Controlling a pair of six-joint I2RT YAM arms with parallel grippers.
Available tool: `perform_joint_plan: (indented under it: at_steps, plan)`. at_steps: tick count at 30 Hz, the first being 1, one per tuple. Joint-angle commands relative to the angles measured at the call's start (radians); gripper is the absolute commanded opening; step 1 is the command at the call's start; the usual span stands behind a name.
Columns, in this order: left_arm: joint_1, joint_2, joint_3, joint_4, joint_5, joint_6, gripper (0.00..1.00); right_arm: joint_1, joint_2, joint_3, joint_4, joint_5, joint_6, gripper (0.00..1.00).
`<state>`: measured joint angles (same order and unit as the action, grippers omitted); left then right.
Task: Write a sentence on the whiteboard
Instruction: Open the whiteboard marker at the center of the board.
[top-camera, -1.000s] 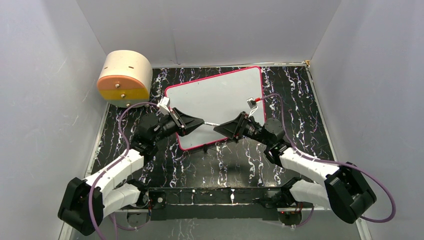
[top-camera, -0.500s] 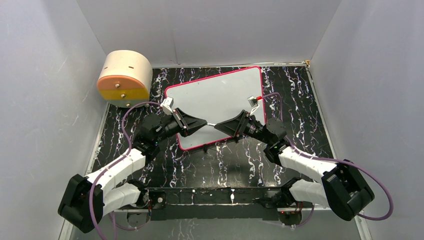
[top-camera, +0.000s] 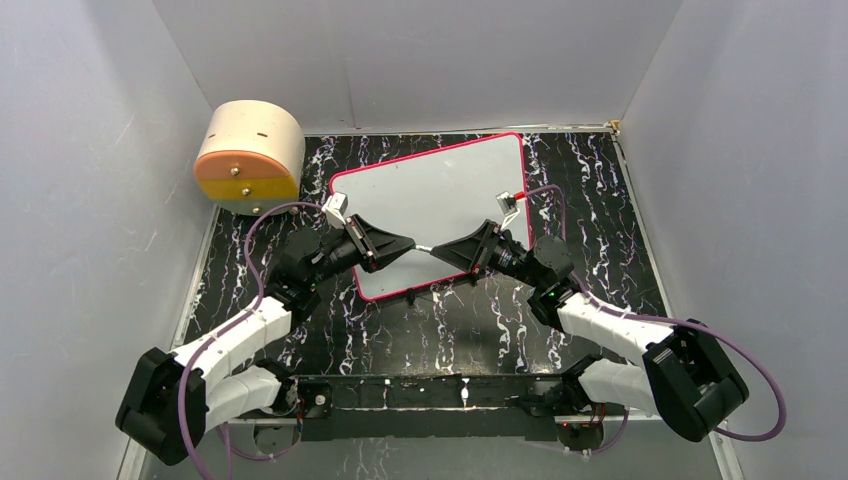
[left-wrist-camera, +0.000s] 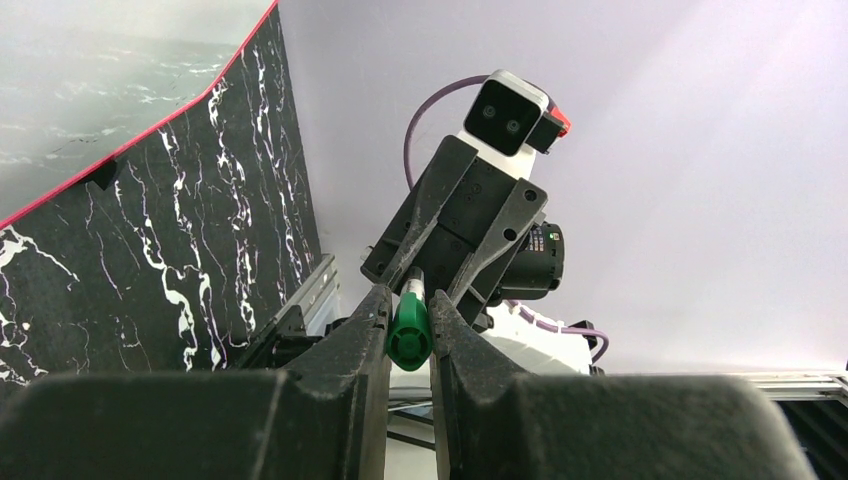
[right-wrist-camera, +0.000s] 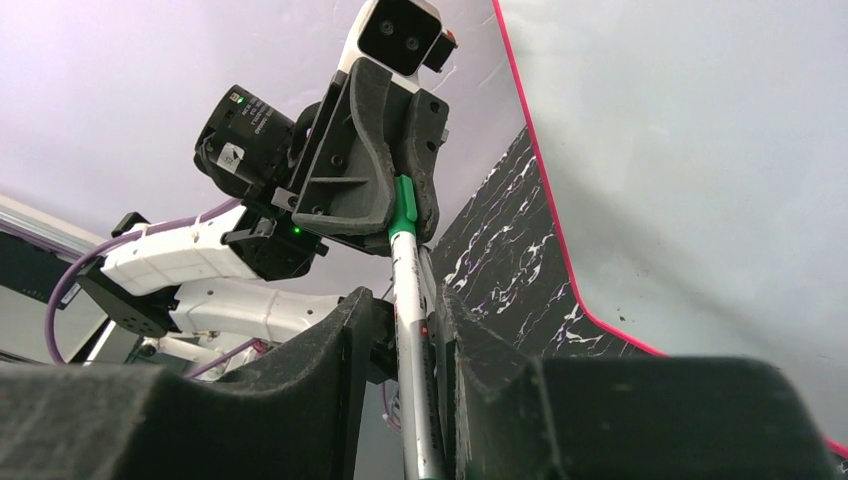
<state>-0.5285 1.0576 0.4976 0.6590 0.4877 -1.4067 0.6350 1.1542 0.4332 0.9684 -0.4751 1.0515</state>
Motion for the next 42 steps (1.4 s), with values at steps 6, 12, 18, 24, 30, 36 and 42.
perform_joint_plan:
  at_steps: [6, 12, 18, 24, 30, 36, 42]
  plan:
    - [-0.008, 0.012, 0.039, 0.01, 0.0, 0.024, 0.0, 0.003, -0.034, 0.026, 0.039, -0.031, -0.025, 0.35]
    - [-0.01, 0.018, 0.041, 0.01, 0.0, 0.023, 0.0, 0.003, -0.041, 0.031, 0.015, -0.028, -0.045, 0.21]
    - [-0.01, 0.005, 0.025, 0.01, -0.025, 0.021, 0.0, 0.002, -0.054, 0.027, -0.016, -0.023, -0.07, 0.0]
    - [-0.01, -0.021, 0.003, 0.01, -0.084, 0.013, 0.0, 0.003, -0.096, 0.002, -0.04, -0.018, -0.091, 0.0]
    - [-0.01, -0.038, -0.007, 0.012, -0.135, 0.01, 0.0, 0.003, -0.126, -0.024, -0.065, -0.047, -0.11, 0.0]
    - [-0.01, -0.073, -0.033, 0.014, -0.189, 0.012, 0.0, 0.0, -0.17, -0.07, -0.081, -0.048, -0.117, 0.0]
    - [-0.008, -0.081, -0.049, 0.01, -0.183, 0.034, 0.0, 0.0, -0.226, -0.099, -0.16, -0.043, -0.163, 0.0]
